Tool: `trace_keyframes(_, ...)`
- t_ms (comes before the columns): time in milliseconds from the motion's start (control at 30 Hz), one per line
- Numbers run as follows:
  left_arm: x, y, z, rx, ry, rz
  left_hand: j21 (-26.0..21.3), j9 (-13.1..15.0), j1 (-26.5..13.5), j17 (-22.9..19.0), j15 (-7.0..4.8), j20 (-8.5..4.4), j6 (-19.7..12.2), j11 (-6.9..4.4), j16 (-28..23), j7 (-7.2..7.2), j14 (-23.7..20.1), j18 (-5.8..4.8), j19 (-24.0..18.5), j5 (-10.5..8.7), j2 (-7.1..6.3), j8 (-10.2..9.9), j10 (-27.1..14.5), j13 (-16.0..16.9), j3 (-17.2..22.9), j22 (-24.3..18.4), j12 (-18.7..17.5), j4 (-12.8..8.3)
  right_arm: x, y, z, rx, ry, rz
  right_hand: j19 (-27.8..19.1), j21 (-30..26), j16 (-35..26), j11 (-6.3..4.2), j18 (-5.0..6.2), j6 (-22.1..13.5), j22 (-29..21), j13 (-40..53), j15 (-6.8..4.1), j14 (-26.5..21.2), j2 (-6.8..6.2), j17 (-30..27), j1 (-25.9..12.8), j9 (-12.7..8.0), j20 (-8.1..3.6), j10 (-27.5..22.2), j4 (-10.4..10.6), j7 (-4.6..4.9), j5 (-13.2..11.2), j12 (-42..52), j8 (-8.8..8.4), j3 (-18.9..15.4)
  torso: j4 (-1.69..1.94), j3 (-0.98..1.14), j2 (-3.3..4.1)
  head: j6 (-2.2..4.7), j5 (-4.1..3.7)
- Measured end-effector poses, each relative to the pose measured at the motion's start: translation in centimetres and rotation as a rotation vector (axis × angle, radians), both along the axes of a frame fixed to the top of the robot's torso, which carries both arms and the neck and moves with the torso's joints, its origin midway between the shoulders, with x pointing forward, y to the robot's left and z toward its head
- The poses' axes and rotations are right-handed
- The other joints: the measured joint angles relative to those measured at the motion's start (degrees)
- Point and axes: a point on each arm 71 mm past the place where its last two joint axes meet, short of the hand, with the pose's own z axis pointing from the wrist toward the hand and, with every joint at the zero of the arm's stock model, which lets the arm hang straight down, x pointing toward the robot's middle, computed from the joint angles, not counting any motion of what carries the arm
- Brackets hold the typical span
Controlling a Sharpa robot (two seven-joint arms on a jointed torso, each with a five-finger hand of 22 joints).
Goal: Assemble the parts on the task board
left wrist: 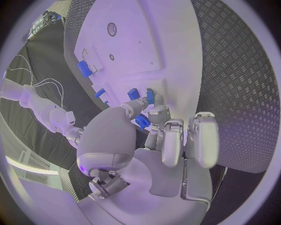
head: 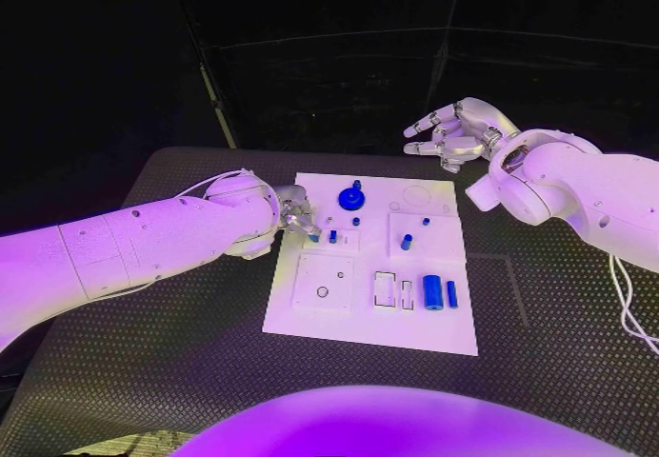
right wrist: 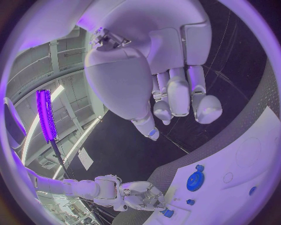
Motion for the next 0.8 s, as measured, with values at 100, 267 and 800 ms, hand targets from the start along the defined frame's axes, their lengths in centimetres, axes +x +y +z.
trace_keyframes(100,0.00,-0.02,0.00,0.001,0.000,0.000,0.0,0.0,0.0,0.0,0.00,0.00,0.0,0.00,0.0,0.00,0.0,0.00,0.0,0.00,0.04,0.1,0.0,0.0,0.0,0.0,0.0,0.0,0.00,0.00,0.00,0.000,0.000,0.000,0.0,0.0,0.0,0.00,0.00,0.0,0.0,0.0,0.00,0.0,0.00,0.0,0.0,0.0,0.00,0.0,0.0,0.00,0.0,0.0,0.00,0.0,0.00,0.00,0.00,0.00,0.02)
trace_keyframes(267,0.03,-0.09,0.01,0.002,0.000,-0.001,0.0,0.0,0.0,0.0,0.00,0.00,0.3,-0.13,0.0,-0.23,0.0,0.00,0.0,0.26,0.14,0.7,0.1,0.1,0.0,0.0,0.0,0.0,0.00,-0.02,0.00,0.000,0.000,0.000,0.0,0.0,0.0,0.00,0.00,0.0,0.0,0.0,0.00,0.0,0.00,0.0,0.0,0.0,0.00,0.0,0.0,0.00,0.0,0.0,0.00,0.0,0.00,0.01,0.02,0.00,0.04)
trace_keyframes(800,0.13,-0.27,-0.06,0.009,0.001,-0.002,0.9,1.0,-3.5,0.0,-0.84,-0.77,1.4,-1.34,0.0,-1.70,0.0,-0.01,-0.1,0.27,-1.58,3.2,1.4,1.4,0.6,0.0,1.6,-1.6,-0.04,-0.07,0.01,0.000,0.000,0.000,0.0,0.0,0.0,0.00,0.00,0.0,0.0,0.0,0.00,0.0,0.00,0.0,0.0,0.0,0.00,0.0,0.0,0.00,0.0,0.0,0.00,0.0,-0.04,0.01,0.04,0.00,-0.32)
